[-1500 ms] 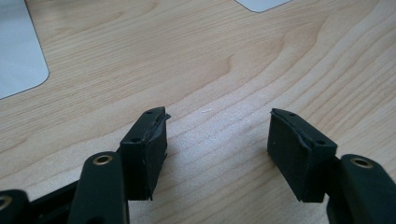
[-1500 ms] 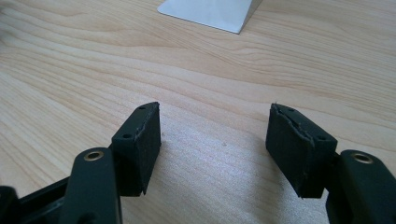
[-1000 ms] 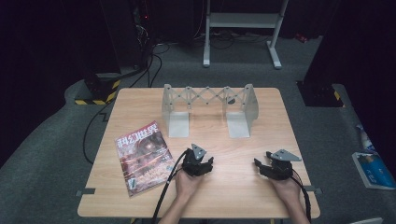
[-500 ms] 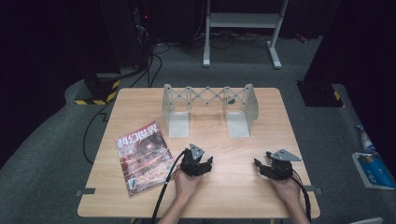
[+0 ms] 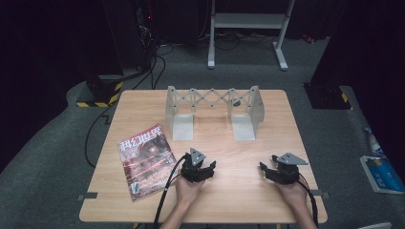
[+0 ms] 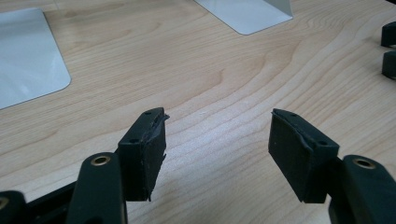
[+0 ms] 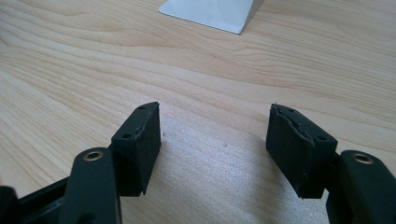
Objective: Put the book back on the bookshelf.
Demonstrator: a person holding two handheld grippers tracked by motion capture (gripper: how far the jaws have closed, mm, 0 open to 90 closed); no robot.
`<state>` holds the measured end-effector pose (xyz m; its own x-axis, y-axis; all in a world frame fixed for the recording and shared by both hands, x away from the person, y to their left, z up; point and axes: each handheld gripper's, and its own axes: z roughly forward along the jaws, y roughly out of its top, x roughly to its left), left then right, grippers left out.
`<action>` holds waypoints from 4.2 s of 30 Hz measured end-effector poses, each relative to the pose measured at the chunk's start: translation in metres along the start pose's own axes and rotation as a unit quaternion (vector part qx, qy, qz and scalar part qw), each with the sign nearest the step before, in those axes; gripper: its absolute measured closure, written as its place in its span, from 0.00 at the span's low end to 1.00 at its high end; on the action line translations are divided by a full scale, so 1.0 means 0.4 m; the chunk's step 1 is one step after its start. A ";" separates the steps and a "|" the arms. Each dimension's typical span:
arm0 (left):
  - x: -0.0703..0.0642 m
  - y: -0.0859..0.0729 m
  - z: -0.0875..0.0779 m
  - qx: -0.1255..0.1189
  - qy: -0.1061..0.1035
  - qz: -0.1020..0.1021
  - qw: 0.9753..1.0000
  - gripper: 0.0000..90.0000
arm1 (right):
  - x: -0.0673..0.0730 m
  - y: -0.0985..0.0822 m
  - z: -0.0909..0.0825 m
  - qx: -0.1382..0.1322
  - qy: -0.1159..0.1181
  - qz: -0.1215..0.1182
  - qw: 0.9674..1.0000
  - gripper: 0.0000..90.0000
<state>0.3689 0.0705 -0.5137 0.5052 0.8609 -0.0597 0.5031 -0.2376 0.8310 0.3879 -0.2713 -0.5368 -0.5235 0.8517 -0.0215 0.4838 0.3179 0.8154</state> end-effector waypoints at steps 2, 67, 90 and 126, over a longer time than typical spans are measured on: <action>0.004 0.000 -0.015 -0.006 0.001 -0.007 1.000 0.41 | 0.000 0.000 0.000 0.000 0.000 0.001 1.000 0.39; 0.490 -0.105 -0.255 0.041 0.221 -0.178 0.958 0.23 | 0.000 0.000 0.000 0.000 0.001 0.001 1.000 0.39; 0.525 -0.156 -0.241 0.061 0.230 -0.200 0.951 0.20 | 0.000 0.000 0.000 0.000 0.001 0.000 1.000 0.39; 0.440 -0.184 -0.258 0.044 0.219 -0.177 0.959 0.24 | 0.000 -0.001 0.000 -0.001 0.000 -0.001 1.000 0.39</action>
<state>0.3485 0.2861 -0.5281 -0.0410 0.9963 -0.0754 0.6561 0.0837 0.7500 0.3877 -0.2713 -0.5370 -0.5245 0.8511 -0.0236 0.4814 0.3193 0.8163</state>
